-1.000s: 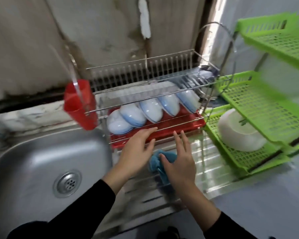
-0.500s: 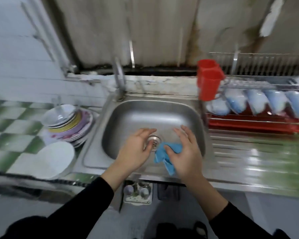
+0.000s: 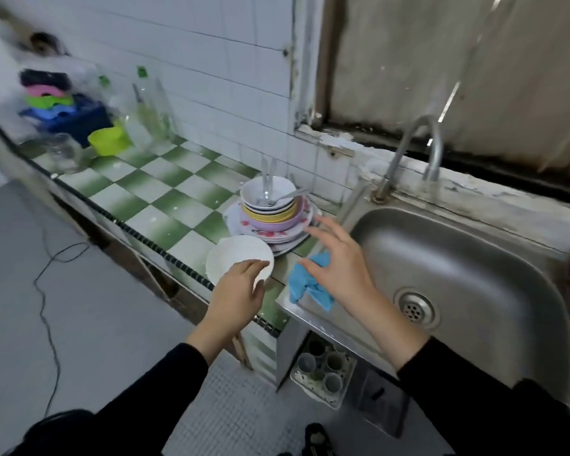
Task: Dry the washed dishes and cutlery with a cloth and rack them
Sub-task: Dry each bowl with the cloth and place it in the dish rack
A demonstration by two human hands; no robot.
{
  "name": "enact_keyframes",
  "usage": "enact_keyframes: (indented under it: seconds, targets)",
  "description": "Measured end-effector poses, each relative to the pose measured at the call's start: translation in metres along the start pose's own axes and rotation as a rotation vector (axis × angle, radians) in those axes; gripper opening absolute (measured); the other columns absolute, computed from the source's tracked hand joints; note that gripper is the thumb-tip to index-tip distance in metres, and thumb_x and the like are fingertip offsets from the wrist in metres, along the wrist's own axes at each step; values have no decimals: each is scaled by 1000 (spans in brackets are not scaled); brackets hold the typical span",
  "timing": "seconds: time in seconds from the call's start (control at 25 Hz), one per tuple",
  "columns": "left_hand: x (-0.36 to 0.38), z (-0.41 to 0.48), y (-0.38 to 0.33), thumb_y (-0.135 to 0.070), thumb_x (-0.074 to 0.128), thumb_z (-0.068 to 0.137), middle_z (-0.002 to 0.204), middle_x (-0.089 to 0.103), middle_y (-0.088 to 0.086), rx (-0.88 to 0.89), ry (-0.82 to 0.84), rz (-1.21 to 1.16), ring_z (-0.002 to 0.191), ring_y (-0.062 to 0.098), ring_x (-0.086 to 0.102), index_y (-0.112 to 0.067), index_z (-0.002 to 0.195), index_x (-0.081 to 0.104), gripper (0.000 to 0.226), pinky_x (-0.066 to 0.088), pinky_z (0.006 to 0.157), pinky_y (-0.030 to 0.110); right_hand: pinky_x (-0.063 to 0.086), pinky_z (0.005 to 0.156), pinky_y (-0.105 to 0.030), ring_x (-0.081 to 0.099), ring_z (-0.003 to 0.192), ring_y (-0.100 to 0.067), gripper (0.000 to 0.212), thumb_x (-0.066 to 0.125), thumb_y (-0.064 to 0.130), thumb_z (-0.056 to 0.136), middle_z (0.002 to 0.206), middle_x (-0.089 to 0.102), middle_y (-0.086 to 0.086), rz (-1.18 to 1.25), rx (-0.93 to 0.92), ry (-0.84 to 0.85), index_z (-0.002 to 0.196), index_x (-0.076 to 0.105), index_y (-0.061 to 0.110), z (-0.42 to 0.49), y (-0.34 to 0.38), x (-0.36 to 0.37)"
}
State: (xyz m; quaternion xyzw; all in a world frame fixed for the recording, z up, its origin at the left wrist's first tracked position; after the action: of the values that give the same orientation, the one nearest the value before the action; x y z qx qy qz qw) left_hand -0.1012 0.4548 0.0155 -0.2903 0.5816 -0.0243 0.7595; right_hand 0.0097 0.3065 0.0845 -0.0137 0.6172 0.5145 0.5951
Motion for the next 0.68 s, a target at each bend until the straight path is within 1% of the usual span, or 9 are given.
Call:
enact_keyframes:
  seconds: [0.16,0.24,0.36,0.44,0.52,0.56,0.6,0.64,0.68]
  targets:
    - [19,17,48,-14,56,92,141,52,7,-104,61,82,131,25,47,-14,139,50,48,35,109,33,45,99,-36,50,126,-12,54,71,33,85,153,32,19,-163,-155,249,136,53,34,63,14,48]
    - [31,26,65,-22,54,94,148,45,7,-130,132,141,138,23,39,-17,145,42,52,30,114,36,44,98,-33,48,128,-11,55,68,33,87,155,28,20,-284,-265,384,139,49,35,88,19,77]
    - [48,31,84,-39,49,97,157,29,-1,-146,294,290,146,17,21,-26,150,29,58,15,118,41,43,97,-31,38,137,-9,59,65,28,89,158,21,20,-506,-471,609,143,43,37,109,17,120]
    - [56,32,93,-43,47,98,157,29,-4,-119,364,337,147,14,17,-29,150,29,57,5,119,42,43,94,-30,40,135,-11,61,63,24,89,157,22,22,-664,-618,768,143,41,39,114,8,147]
    - [62,30,102,-37,49,98,153,38,-5,-63,379,326,145,13,25,-32,148,33,53,1,119,43,43,94,-31,44,133,-13,58,61,24,91,155,27,22,-798,-755,889,143,41,41,112,-4,168]
    - [63,27,104,-31,55,96,146,47,-5,-20,350,313,141,14,35,-32,145,39,51,2,119,45,43,95,-32,45,133,-14,56,59,22,93,155,30,20,-857,-804,944,143,41,40,110,-12,177]
    - [63,26,106,-23,64,91,134,60,-5,45,289,331,130,15,50,-32,140,48,52,7,117,50,43,96,-32,46,132,-17,55,57,19,94,154,33,17,-891,-820,994,143,42,40,109,-19,183]
    - [62,24,108,-16,74,81,116,70,-6,103,240,371,114,15,63,-32,132,57,56,16,112,56,44,96,-33,49,130,-19,55,56,17,94,151,39,13,-908,-813,1032,142,43,40,109,-27,189]
    - [63,21,111,-11,82,70,100,74,-9,129,215,402,97,14,69,-33,124,64,61,26,105,59,45,92,-32,52,125,-21,54,56,16,94,146,47,8,-916,-810,1049,140,45,41,109,-32,192]
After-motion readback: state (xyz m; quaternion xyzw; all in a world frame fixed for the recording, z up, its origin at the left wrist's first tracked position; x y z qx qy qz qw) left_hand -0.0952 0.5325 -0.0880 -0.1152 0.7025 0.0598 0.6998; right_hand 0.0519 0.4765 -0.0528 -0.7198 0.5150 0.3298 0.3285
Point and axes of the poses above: each hand's wrist, its own z-axis towards the middle knuckle, its own x-axis out of the palm, y = z × x, the point moved 5 cm from there along z, towards the middle knuckle
